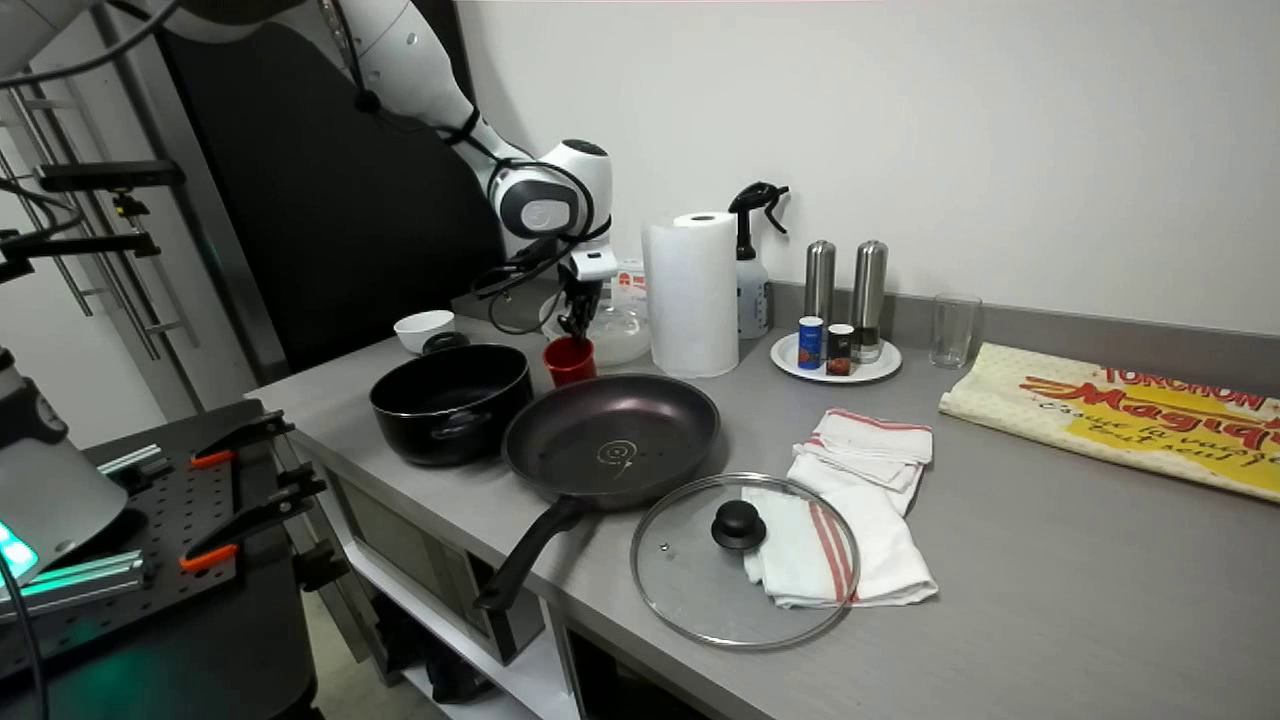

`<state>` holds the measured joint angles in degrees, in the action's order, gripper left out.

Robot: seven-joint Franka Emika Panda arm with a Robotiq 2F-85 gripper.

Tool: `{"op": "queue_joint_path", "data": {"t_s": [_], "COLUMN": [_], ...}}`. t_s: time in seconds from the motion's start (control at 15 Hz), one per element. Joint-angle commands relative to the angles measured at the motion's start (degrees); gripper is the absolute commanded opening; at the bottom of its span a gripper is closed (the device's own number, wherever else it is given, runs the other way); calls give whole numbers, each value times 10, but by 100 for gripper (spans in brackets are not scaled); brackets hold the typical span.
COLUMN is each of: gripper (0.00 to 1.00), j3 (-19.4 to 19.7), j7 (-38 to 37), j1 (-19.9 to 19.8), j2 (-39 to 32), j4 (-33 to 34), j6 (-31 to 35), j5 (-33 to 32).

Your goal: Move the red mug to the left

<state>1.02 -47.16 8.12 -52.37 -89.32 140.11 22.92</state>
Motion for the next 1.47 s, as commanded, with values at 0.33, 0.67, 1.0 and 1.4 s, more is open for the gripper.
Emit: {"op": "queue_joint_path", "data": {"t_s": [0.33,0.67,1.0,1.4], "gripper": [2,56,92,100], "j3": [-1,-2,-3,-12], "j7": [-45,-47,-44,-22], "j1": [-1,-1,-1,3], "j2": [-44,-52,-57,-19], "j4": [68,79,86,48], "j6": [-80,-87,-86,-54], "j5": [-28,-31,-34,-37]}}
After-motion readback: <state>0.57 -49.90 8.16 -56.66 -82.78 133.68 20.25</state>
